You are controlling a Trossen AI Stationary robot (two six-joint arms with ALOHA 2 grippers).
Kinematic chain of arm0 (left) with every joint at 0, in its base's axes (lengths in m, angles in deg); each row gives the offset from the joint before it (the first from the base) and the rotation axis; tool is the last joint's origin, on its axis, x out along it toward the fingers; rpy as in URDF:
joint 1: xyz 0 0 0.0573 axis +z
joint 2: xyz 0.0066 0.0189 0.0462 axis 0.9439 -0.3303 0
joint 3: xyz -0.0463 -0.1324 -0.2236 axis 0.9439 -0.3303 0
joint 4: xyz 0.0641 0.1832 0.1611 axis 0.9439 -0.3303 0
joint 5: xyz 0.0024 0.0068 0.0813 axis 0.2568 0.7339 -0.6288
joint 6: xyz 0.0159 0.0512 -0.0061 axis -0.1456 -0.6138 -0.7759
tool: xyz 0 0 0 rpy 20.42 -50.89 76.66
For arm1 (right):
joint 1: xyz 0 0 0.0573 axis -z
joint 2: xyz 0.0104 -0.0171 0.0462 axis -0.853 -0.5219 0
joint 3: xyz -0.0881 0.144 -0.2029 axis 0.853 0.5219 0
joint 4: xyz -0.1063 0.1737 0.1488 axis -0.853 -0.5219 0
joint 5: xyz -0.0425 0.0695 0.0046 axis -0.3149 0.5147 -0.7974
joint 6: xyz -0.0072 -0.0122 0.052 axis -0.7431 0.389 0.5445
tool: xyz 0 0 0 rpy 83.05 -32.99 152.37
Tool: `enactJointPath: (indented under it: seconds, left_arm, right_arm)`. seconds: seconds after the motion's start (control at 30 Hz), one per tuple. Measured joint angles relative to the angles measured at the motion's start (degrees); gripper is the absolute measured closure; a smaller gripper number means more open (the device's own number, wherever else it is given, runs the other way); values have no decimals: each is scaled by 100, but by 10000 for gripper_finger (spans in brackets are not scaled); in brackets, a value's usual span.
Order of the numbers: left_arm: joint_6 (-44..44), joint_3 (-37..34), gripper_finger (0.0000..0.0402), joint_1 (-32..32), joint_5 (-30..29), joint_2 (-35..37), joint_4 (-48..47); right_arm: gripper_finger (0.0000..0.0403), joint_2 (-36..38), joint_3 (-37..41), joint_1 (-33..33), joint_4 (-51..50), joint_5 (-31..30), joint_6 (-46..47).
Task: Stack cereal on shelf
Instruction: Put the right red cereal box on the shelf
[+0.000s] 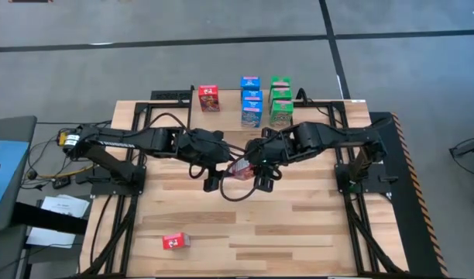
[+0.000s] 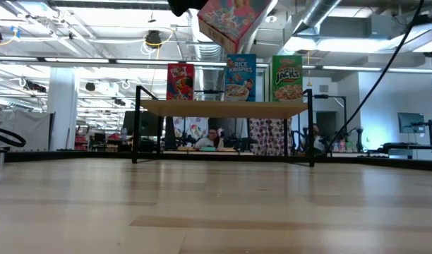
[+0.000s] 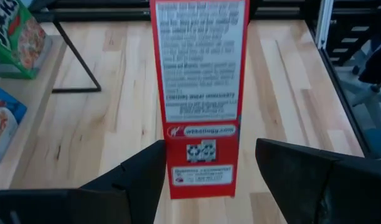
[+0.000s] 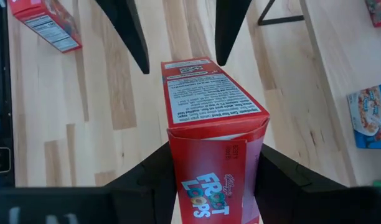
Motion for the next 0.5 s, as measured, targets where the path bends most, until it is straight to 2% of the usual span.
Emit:
enactJointPath:
  seconds: [0.5]
  left_arm:
    - [86,0,168,0,-50,-15,14]
  right_arm:
    - [210,0,4,-92,191,33,-34]
